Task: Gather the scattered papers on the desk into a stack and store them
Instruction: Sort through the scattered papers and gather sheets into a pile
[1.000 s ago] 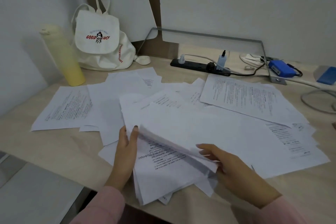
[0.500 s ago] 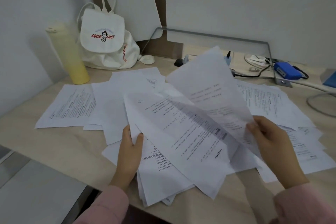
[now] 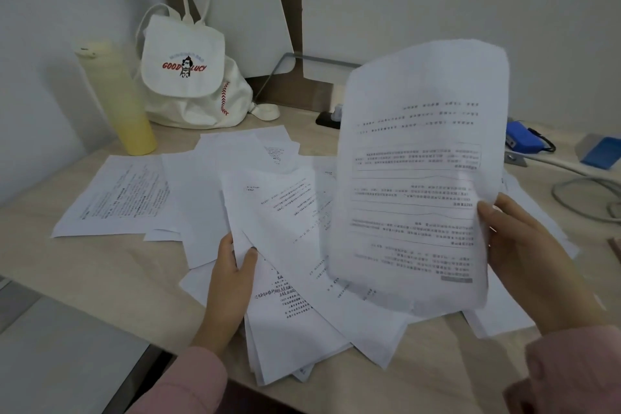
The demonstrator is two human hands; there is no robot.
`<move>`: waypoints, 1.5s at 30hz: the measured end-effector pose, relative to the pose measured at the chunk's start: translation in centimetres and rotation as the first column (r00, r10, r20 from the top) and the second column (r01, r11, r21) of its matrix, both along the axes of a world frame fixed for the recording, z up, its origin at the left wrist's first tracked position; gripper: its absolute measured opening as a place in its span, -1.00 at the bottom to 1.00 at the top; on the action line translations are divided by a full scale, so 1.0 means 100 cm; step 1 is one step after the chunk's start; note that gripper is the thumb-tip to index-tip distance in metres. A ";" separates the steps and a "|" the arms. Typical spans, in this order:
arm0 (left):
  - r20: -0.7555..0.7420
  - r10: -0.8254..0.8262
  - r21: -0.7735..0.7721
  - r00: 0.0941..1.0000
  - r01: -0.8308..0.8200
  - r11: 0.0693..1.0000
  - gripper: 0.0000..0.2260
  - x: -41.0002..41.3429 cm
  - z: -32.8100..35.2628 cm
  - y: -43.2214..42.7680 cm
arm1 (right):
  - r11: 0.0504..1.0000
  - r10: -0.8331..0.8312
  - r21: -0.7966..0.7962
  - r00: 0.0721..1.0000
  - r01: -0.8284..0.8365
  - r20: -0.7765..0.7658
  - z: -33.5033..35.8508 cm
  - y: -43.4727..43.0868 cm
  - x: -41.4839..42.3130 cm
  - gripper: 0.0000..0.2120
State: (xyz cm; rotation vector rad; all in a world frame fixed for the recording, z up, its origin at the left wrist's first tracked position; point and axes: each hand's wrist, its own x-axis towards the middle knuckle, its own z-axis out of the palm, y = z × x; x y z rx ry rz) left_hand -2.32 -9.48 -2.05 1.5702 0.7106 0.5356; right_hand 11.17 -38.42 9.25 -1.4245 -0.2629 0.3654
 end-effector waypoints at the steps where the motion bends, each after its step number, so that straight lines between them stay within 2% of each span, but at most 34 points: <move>1: 0.001 -0.001 -0.001 1.000 0.001 1.000 -0.76 0.000 0.000 0.000 | 0.999 -0.031 -0.020 0.999 0.031 -0.026 -0.004 -0.002 0.003 -0.75; 4: -0.008 -0.005 0.004 1.000 0.005 1.000 -0.78 0.000 0.000 0.000 | 0.962 -0.235 -0.163 0.969 0.221 -0.074 -0.021 -0.006 0.012 -0.77; 7: -0.013 -0.008 0.013 1.000 0.009 1.000 -0.78 0.000 -0.001 0.001 | 0.843 -0.433 -0.344 0.901 0.413 0.020 -0.035 -0.011 0.021 -0.83; 10: -0.017 -0.002 0.015 1.000 0.002 1.000 -0.77 0.001 -0.002 0.002 | 0.754 -0.451 -0.470 0.882 0.459 0.138 -0.043 -0.014 0.026 -0.85; 11: -0.014 -0.002 0.016 1.000 0.002 1.000 -0.77 0.001 -0.002 0.002 | 0.762 -0.424 -0.483 0.896 0.431 0.131 -0.043 -0.014 0.029 -0.85; 13: -0.012 -0.003 0.014 1.000 0.003 1.000 -0.76 0.002 -0.003 0.003 | 0.853 -0.315 -0.434 0.949 0.289 0.013 -0.041 -0.013 0.035 -0.83; 15: -0.009 -0.001 0.004 1.000 0.001 1.000 -0.75 0.002 -0.004 0.003 | 0.953 -0.133 -0.288 0.986 0.098 -0.105 -0.037 -0.010 0.040 -0.79; 18: 0.001 0.006 -0.010 1.000 -0.005 1.000 -0.75 0.003 -0.006 0.004 | 0.991 0.055 -0.110 0.987 -0.073 -0.153 -0.039 -0.004 0.047 -0.72; 20: 0.009 0.009 -0.012 1.000 -0.009 1.000 -0.74 0.003 -0.007 0.004 | 0.985 0.097 -0.125 0.979 -0.120 -0.180 -0.045 0.003 0.050 -0.73; 22: 0.012 0.009 -0.001 1.000 -0.009 1.000 -0.74 0.003 -0.007 0.004 | 0.958 0.062 -0.267 0.983 -0.107 -0.173 -0.051 0.013 0.054 -0.78; 24: 0.018 0.014 0.003 1.000 -0.014 1.000 -0.75 0.003 -0.007 0.004 | 0.846 -0.017 -0.533 0.999 -0.013 -0.052 -0.054 0.026 0.061 -0.82; 26: 0.017 0.021 0.000 1.000 -0.021 1.000 -0.76 0.003 -0.006 0.003 | 0.619 -0.012 -0.778 0.992 0.107 0.126 -0.058 0.037 0.071 -0.75; 27: 0.012 0.024 0.000 1.000 -0.024 1.000 -0.76 0.003 -0.006 0.003 | 0.531 0.035 -0.838 0.984 0.129 0.173 -0.060 0.042 0.073 -0.73; 28: 0.008 0.025 0.000 1.000 -0.025 1.000 -0.77 0.003 -0.005 0.003 | 0.482 0.095 -0.868 0.978 0.120 0.188 -0.061 0.048 0.074 -0.73; 32: 0.012 -0.007 0.013 1.000 0.007 1.000 -0.75 0.002 -0.003 0.002 | 0.419 0.294 -0.908 0.946 0.004 0.140 -0.067 0.071 0.071 -0.77; 34: 0.001 -0.018 0.026 1.000 0.018 1.000 -0.75 0.001 -0.003 0.001 | 0.298 0.331 -0.955 0.937 0.007 0.110 -0.069 0.079 0.073 -0.54; 36: -0.001 -0.015 0.024 1.000 0.015 1.000 -0.74 0.001 -0.004 0.002 | 0.242 0.340 -0.970 0.936 0.005 0.089 -0.071 0.086 0.073 -0.32; 38: -0.008 -0.014 0.030 1.000 0.015 0.999 -0.74 0.001 -0.005 0.002 | 0.269 0.315 -0.963 0.947 -0.025 0.063 -0.073 0.092 0.072 -0.26; 40: -0.017 -0.022 0.041 1.000 0.023 0.999 -0.75 0.001 -0.005 0.003 | 0.328 0.289 -0.941 0.957 -0.078 0.021 -0.072 0.098 0.069 -0.39; 42: -0.024 -0.033 0.046 0.999 0.034 0.998 -0.75 0.001 -0.006 0.003 | 0.455 0.260 -0.881 0.966 -0.127 -0.005 -0.068 0.103 0.065 -0.62; 45: -0.029 -0.029 0.049 0.999 0.031 0.998 -0.75 0.001 -0.008 0.004 | 0.673 0.222 -0.720 0.975 -0.167 -0.019 -0.061 0.104 0.059 -0.85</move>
